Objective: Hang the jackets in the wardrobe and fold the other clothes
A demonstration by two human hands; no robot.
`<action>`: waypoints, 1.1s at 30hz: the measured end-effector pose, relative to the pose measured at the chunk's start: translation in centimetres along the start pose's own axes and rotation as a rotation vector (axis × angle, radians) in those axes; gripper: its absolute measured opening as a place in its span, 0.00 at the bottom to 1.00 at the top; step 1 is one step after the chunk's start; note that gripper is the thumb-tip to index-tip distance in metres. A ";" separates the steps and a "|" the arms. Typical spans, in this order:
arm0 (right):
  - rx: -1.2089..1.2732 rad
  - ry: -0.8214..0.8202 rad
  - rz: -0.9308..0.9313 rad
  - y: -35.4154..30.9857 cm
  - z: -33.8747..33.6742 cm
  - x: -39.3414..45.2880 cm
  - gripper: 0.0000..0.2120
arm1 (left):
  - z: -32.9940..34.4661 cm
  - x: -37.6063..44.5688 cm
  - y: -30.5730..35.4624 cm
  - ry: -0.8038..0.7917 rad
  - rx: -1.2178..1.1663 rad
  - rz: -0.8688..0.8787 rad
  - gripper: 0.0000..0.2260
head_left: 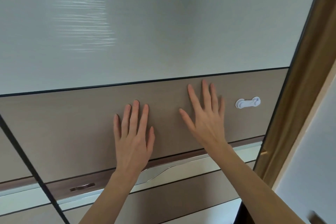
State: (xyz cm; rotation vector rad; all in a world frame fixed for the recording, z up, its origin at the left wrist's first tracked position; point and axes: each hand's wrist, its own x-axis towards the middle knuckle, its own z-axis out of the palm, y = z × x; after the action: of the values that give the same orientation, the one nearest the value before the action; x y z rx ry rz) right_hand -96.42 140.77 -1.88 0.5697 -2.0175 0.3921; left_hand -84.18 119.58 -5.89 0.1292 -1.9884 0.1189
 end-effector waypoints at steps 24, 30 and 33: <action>0.159 -0.118 0.141 12.2 -0.6 0.6 0.37 | 2.7 -0.4 4.0 -0.002 0.029 -0.042 0.30; 0.155 -0.112 0.139 14.6 -0.6 0.7 0.38 | 3.2 0.1 5.4 -0.009 0.021 -0.002 0.29; 0.138 -0.106 0.119 15.2 -0.7 0.5 0.37 | 3.5 0.2 5.9 -0.005 0.032 -0.017 0.29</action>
State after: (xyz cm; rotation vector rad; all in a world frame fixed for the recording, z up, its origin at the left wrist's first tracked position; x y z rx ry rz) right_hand -104.40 153.76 -1.71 0.5671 -2.1440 0.5879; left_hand -88.24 124.91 -7.30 0.1674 -1.9910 0.1396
